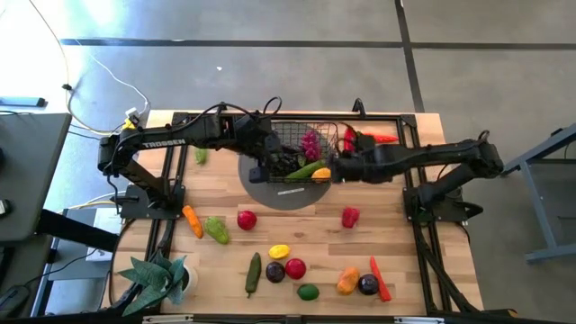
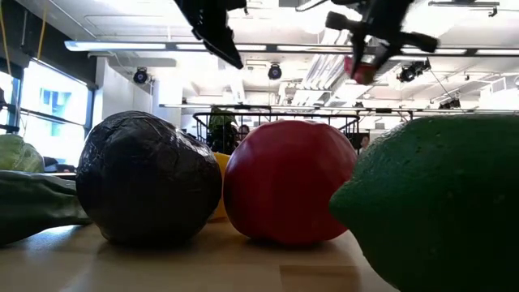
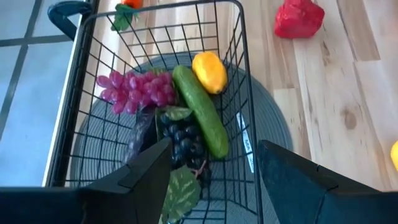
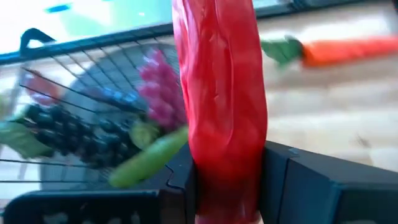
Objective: Build produce basket
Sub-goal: Put the bottom red chili pepper into the black mesh basket
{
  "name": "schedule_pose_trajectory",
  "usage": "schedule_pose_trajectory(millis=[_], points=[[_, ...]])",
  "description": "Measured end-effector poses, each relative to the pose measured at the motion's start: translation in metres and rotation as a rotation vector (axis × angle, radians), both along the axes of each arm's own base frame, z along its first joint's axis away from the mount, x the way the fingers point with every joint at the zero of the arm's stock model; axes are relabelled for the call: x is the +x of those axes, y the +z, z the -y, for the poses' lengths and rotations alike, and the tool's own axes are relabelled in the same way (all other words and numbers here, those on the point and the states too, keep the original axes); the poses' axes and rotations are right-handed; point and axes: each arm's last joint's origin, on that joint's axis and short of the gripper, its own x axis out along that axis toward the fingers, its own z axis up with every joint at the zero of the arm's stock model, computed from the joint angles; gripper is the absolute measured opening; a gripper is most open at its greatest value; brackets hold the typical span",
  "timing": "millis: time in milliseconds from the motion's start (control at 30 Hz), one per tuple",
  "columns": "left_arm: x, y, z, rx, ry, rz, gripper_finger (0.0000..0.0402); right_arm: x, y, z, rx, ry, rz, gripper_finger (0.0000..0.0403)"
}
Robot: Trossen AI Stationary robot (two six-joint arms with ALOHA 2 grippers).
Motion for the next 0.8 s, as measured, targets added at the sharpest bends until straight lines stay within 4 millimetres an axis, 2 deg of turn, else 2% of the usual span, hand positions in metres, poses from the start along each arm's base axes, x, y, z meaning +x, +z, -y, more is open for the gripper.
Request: schedule_pose_trajectory(millis=[267, 500, 667, 800], points=[[-0.004, -0.003, 0.001, -0.076, 0.078, -0.031, 0.0225, 0.026, 0.015, 0.041, -0.122, 0.308, -0.003, 0.0087], [-0.008, -0.006, 0.003, -0.205, 0.242, -0.041, 0.0225, 0.033, 0.023, 0.071, -0.193, 0.631, -0.043, 0.0087], [-0.013, -0.009, 0.005, -0.292, 0.359, -0.079, 0.0225, 0.036, 0.015, 0.086, -0.16, 0.875, -0.083, 0.0087], [-0.016, -0.011, 0.006, -0.378, 0.492, -0.095, 0.0225, 0.038, 0.007, 0.091, -0.118, 1.003, -0.113, 0.0088]])
